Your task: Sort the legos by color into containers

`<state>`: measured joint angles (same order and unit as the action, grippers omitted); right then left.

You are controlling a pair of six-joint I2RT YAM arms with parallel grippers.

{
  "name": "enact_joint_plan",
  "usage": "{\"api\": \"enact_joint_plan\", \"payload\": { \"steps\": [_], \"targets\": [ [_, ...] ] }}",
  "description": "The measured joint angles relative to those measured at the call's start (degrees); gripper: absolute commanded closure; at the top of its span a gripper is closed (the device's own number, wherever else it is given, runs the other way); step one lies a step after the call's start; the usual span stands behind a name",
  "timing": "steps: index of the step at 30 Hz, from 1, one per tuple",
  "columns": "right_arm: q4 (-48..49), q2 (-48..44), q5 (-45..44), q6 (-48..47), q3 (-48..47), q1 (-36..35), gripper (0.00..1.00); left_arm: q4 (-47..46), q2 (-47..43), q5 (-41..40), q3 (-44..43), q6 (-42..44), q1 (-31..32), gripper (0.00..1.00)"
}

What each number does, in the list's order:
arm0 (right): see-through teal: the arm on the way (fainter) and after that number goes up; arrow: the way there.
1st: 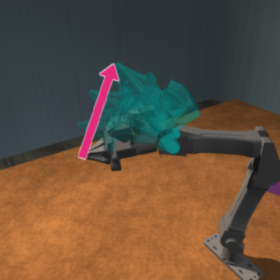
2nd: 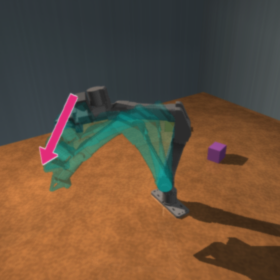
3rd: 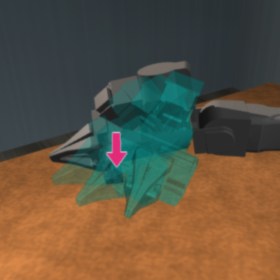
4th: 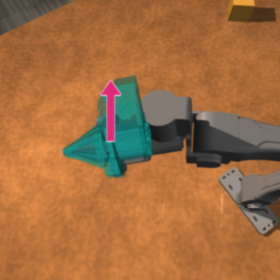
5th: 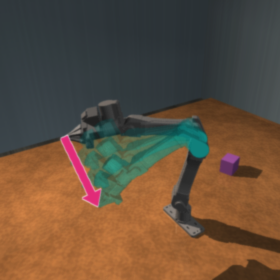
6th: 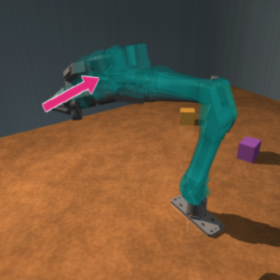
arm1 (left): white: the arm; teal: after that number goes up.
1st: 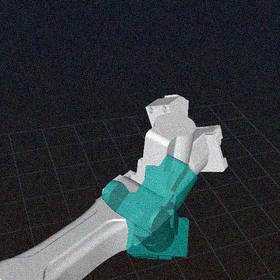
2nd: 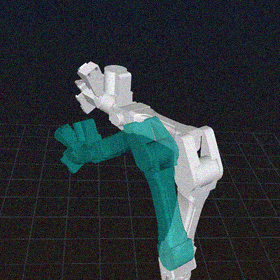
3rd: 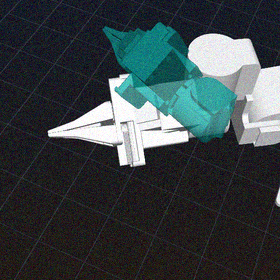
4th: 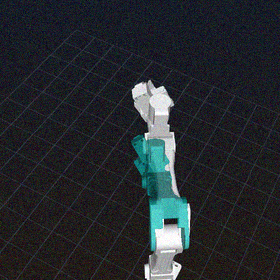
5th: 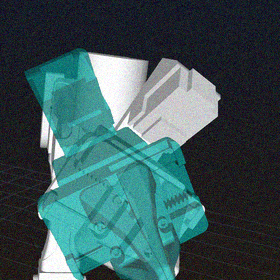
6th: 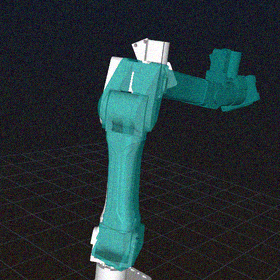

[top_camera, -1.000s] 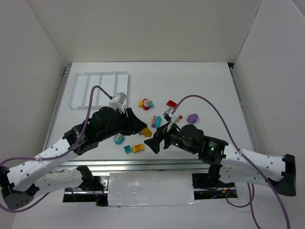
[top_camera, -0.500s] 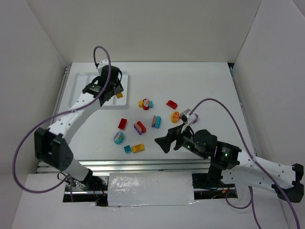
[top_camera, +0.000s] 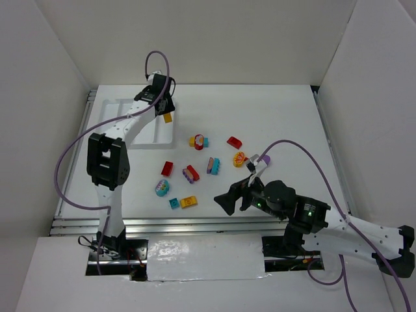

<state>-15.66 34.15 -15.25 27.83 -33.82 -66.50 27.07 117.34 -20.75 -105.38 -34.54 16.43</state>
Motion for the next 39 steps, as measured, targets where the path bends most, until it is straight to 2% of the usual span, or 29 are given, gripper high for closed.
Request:
{"api": "enact_joint_plan", "payload": {
  "steps": [2,8,10,11,12,15,20,24,26,28,32,36,39],
  "targets": [
    [-0.07,0.07,0.48,0.04,0.22,0.0,0.0,0.52,1.75,0.11,-1.07,0.0,-0.07,0.84],
    [-0.22,0.2,1.36,0.35,0.55,0.0,0.0,2.78,3.61,0.11,-1.62,-0.09,-0.94,0.64],
    [-0.22,0.09,1.55,0.59,0.63,0.0,0.0,2.89,3.61,0.0,-1.64,-0.09,-1.16,0.42],
    [-0.22,0.0,1.64,0.7,0.79,0.0,0.01,2.89,3.61,0.0,-1.66,-0.09,-1.27,0.24],
    [-0.22,-0.07,1.77,0.85,0.98,0.0,0.01,3.02,3.61,-0.04,-1.66,0.22,-1.38,0.14],
    [-0.31,-0.22,2.01,0.96,1.53,0.0,0.0,3.43,3.58,0.09,-1.66,-0.07,-1.62,0.03],
    [-0.5,-0.22,2.16,1.14,1.55,0.0,0.0,3.43,0.07,1.79,1.57,0.04,-1.53,0.01],
    [-0.85,-0.33,2.14,1.6,1.55,0.0,0.0,4.37,-10.67,1.29,8.92,0.11,0.63,0.0],
    [-1.27,-0.66,2.1,2.01,1.55,0.0,0.01,4.35,-19.37,-1.31,14.67,0.17,5.01,0.01],
    [-1.92,-1.14,1.9,2.43,1.55,-0.02,0.0,3.13,-27.52,-3.28,20.06,0.09,12.39,0.0],
    [-4.31,-2.03,0.81,3.74,1.05,-0.11,0.0,-1.64,-39.56,-0.98,33.64,-0.46,27.17,0.0],
    [-6.21,-3.96,0.15,5.05,0.61,-0.11,0.0,-2.01,-40.44,0.94,45.05,-2.36,31.21,0.0],
    [-6.78,-5.38,-0.11,5.81,0.59,-0.11,0.0,-0.07,-37.22,0.94,47.93,-3.41,34.38,0.01]
  ]
}}
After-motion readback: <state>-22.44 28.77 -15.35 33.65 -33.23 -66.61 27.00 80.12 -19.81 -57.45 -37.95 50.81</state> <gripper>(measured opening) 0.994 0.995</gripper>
